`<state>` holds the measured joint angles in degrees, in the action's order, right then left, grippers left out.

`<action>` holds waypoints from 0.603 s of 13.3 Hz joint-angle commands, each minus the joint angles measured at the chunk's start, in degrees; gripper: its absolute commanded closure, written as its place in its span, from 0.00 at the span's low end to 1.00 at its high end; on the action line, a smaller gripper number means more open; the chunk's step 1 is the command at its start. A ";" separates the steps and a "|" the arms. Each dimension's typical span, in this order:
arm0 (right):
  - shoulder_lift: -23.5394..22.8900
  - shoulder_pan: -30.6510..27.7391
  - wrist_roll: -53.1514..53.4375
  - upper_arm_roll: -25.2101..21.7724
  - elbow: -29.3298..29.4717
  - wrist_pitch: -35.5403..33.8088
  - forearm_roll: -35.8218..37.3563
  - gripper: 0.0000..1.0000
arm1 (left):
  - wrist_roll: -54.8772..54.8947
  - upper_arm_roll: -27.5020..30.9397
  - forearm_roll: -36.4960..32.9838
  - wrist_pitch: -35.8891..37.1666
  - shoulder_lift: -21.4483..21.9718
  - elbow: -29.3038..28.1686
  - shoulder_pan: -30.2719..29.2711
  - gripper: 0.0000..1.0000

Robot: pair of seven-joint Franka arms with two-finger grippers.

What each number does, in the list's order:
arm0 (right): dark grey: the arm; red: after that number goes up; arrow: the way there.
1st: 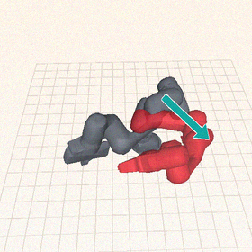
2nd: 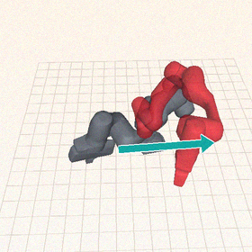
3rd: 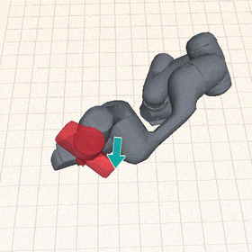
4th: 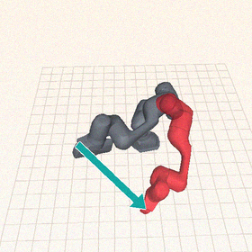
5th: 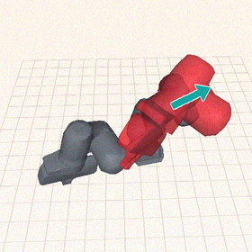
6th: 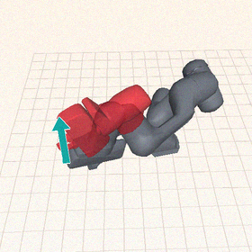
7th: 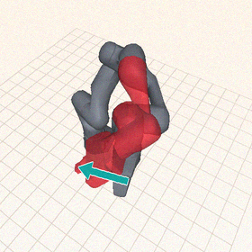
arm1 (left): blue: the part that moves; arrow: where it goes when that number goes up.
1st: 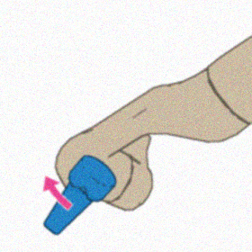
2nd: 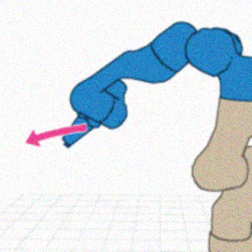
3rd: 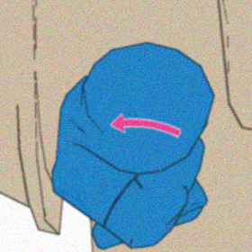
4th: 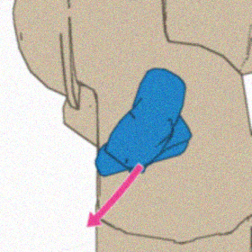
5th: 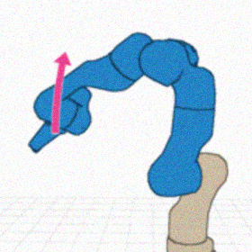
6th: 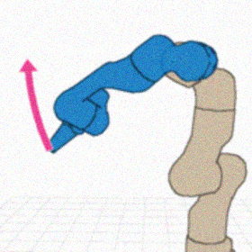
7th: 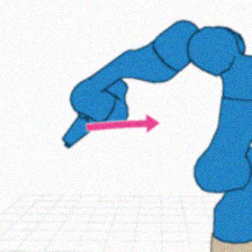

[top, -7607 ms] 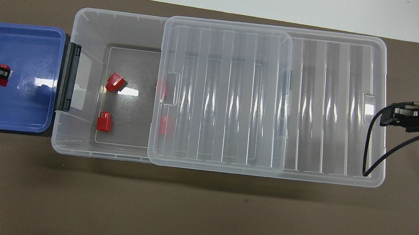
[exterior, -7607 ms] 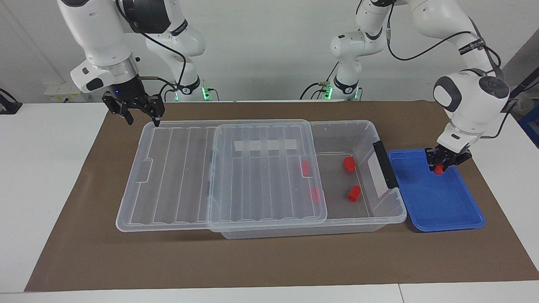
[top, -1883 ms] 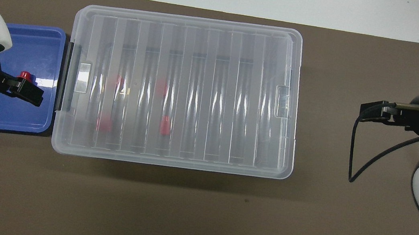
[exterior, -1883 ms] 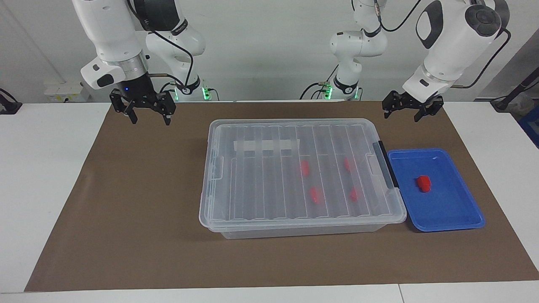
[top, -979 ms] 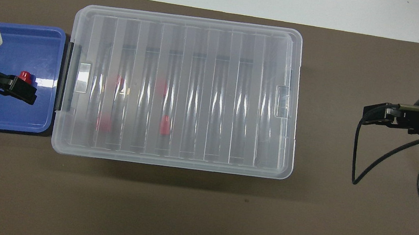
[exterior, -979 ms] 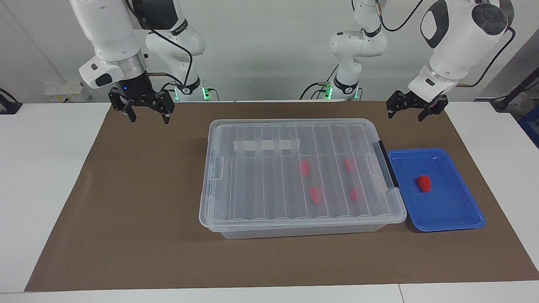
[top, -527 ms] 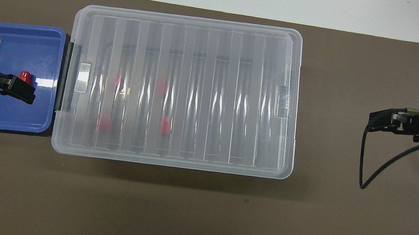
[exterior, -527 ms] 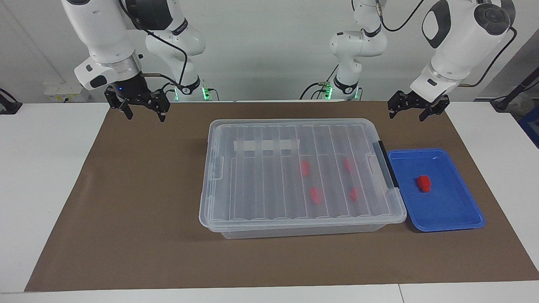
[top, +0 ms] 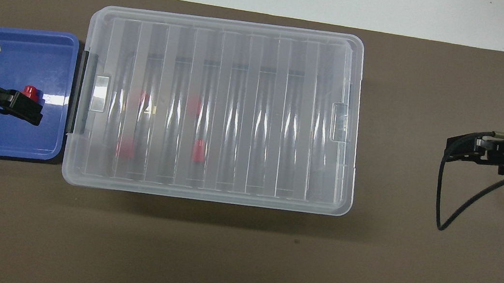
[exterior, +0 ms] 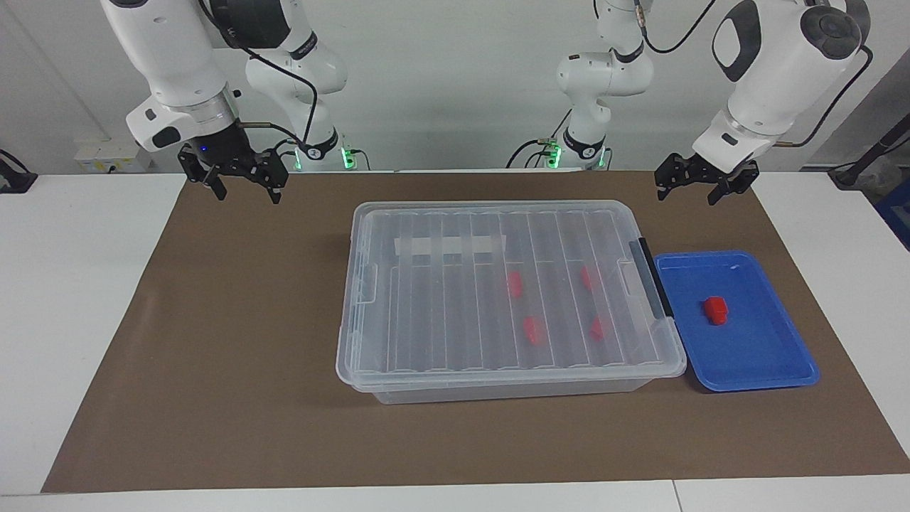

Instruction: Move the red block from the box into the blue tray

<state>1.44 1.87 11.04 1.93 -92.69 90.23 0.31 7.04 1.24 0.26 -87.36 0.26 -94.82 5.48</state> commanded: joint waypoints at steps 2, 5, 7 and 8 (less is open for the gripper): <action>-0.12 0.06 1.61 -0.09 1.54 -1.81 -1.10 0.00 | -0.19 -0.19 -0.88 -0.53 0.97 -0.72 -0.21 0.00; 0.13 0.24 1.09 -0.09 1.02 -1.99 -1.01 0.00 | -0.19 -0.19 -0.88 -0.53 0.97 -0.72 -0.21 0.00; 0.14 -0.02 0.91 -0.18 1.02 -1.46 -1.19 0.00 | -0.19 -0.19 -0.88 -0.53 0.97 -0.72 -0.21 0.00; 0.14 -0.20 1.08 -0.26 1.02 -1.46 -1.19 0.00 | -0.19 -0.19 -0.88 -0.53 0.97 -0.72 -0.21 0.00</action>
<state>1.45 1.96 11.04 1.89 -91.96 89.24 0.27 7.04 1.24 0.26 -87.36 0.26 -94.82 5.48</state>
